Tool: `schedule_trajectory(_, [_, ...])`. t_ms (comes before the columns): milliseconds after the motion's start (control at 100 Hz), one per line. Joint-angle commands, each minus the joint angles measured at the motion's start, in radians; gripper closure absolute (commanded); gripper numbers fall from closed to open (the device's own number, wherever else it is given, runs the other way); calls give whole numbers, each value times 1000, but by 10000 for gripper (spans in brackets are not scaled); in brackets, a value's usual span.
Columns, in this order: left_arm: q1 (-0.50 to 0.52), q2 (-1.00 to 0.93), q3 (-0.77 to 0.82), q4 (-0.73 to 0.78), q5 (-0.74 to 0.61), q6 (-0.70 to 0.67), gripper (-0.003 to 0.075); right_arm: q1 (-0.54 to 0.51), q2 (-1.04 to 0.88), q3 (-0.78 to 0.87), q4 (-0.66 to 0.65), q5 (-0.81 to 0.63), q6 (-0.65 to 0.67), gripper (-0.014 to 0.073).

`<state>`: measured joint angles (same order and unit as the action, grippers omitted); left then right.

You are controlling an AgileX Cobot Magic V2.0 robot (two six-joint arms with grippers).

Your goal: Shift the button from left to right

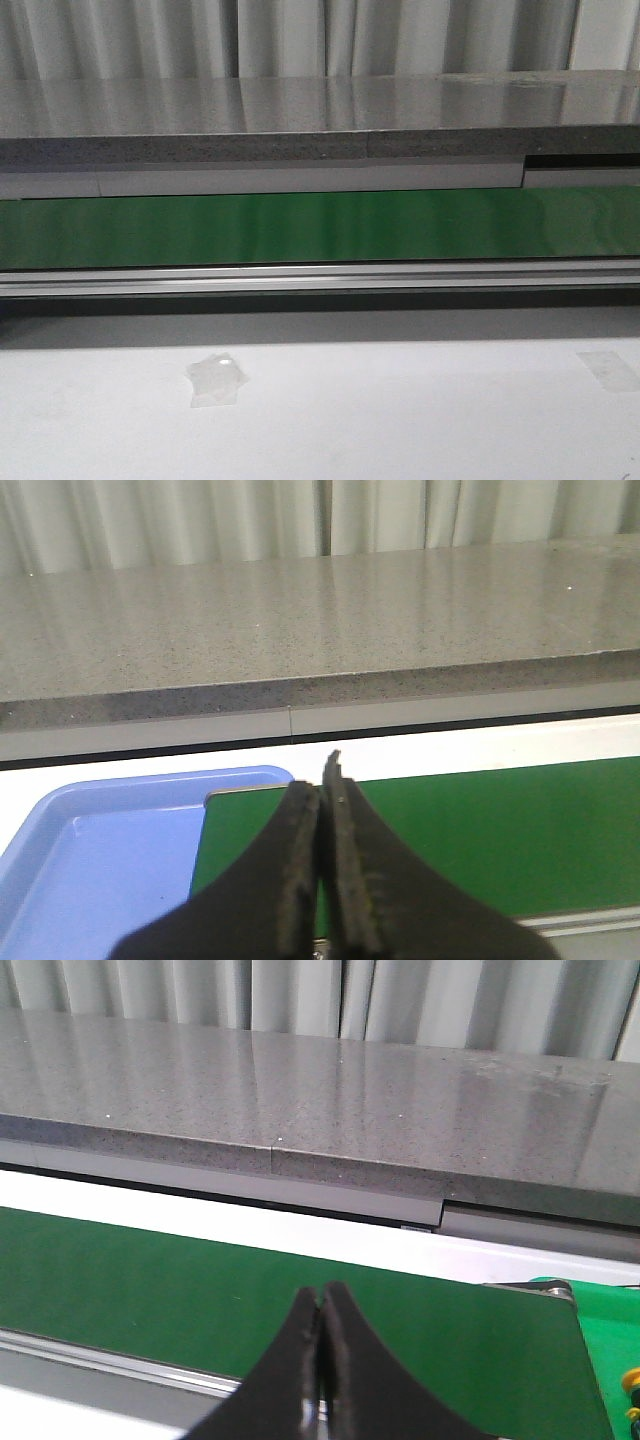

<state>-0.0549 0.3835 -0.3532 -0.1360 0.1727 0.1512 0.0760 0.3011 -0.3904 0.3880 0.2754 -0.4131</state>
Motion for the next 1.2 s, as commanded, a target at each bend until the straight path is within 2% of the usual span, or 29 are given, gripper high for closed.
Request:
schedule_trajectory(0, [-2,5,-30,-8,-83,-1,740,2,7,-24,14,-62,-7,662])
schedule_trajectory(370, [-2,5,-30,-8,-83,-1,740,2,7,-24,-23,-57,13,662])
schedule_trajectory(490, [-2,5,-30,-8,-83,-1,740,2,4,-12,-145,-63,138,662])
schedule_trajectory(590, [-2,5,-30,-8,-83,-1,740,2,-15,25,-287,-88,310,662])
schedule_trajectory(730, [-2,5,-30,-8,-83,-1,740,2,-79,118,-388,-164,458,662])
schedule_trajectory(890, [-2,5,-30,-8,-83,-1,740,2,-174,240,-403,-256,465,662])
schedule_trajectory(1190, [-2,5,-30,-8,-83,-1,740,2,-331,385,-403,-296,465,662])
